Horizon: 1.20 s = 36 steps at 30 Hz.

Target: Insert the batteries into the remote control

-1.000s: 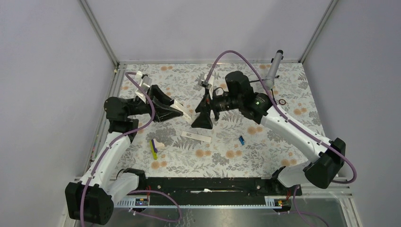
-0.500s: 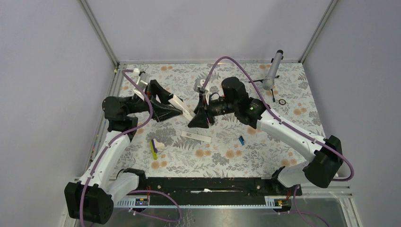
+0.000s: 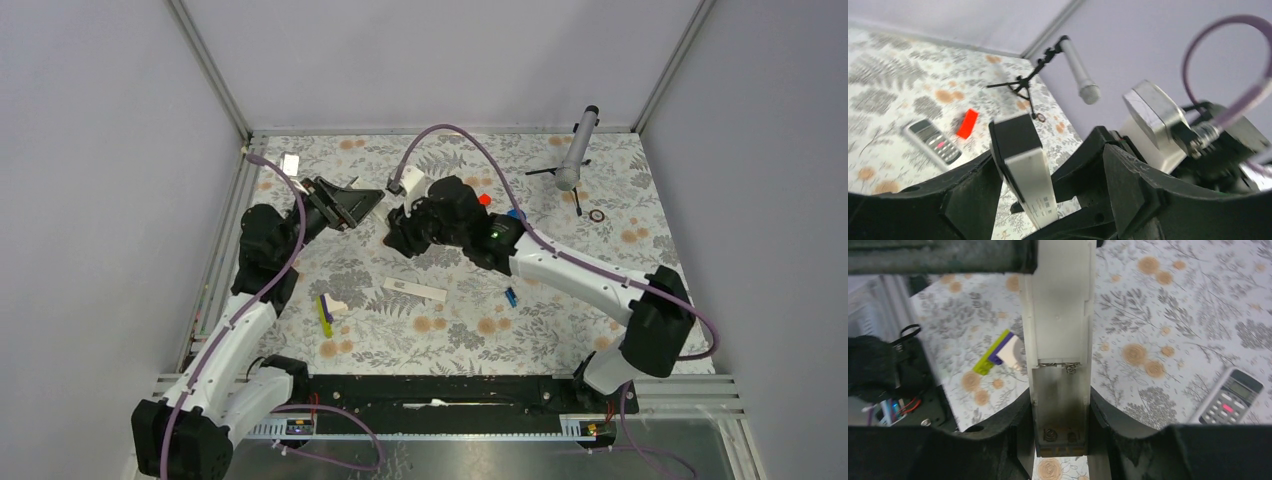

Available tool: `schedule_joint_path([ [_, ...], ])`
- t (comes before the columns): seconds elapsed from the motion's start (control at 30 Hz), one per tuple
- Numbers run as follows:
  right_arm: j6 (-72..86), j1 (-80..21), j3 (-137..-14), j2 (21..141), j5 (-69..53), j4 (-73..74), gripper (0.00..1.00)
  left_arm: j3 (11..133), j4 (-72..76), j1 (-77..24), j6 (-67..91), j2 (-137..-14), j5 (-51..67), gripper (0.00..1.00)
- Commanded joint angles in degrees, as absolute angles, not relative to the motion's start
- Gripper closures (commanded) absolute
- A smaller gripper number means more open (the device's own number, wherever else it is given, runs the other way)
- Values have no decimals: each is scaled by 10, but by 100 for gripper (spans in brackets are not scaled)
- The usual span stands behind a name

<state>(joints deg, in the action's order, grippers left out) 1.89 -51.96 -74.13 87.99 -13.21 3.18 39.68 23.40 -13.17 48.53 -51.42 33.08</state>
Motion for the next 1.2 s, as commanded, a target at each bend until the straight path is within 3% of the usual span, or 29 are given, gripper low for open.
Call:
schedule_joint_path([
  [0.0, 47, -526, -773, 895, 50, 22, 86, 415, 128, -147, 521, -498, 197, 32],
  [0.17, 55, -528, -770, 907, 42, 10, 87, 439, 52, -154, 542, -538, 215, 55],
  [0.23, 47, -528, -766, 906, 16, 6, 86, 438, 48, -159, 552, -547, 215, 58],
  [0.33, 39, -532, -757, 903, -19, -17, 86, 433, 71, -163, 558, -557, 216, 54],
  [0.5, 41, -533, -757, 908, -43, -14, 85, 441, 99, -166, 559, -577, 226, 36],
  [0.63, 43, -532, -757, 907, -66, -15, 85, 436, 128, -169, 569, -592, 228, 34],
  [0.77, 44, -533, -761, 911, -68, -5, 85, 434, 140, -170, 581, -595, 220, 49],
  [0.87, 45, -533, -762, 915, -68, 6, 83, 433, 139, -170, 578, -590, 215, 70],
  [0.9, 46, -533, -764, 916, -69, 17, 81, 433, 136, -170, 575, -588, 214, 82],
  [0.97, 52, -533, -767, 916, -69, 29, 70, 431, 134, -170, 566, -586, 214, 99],
  [1.07, 63, -532, -766, 906, -61, 48, 31, 434, 127, -169, 534, -585, 223, 100],
  [1.17, 71, -530, -754, 877, -28, 78, 11, 449, 104, -168, 463, -585, 245, 100],
])
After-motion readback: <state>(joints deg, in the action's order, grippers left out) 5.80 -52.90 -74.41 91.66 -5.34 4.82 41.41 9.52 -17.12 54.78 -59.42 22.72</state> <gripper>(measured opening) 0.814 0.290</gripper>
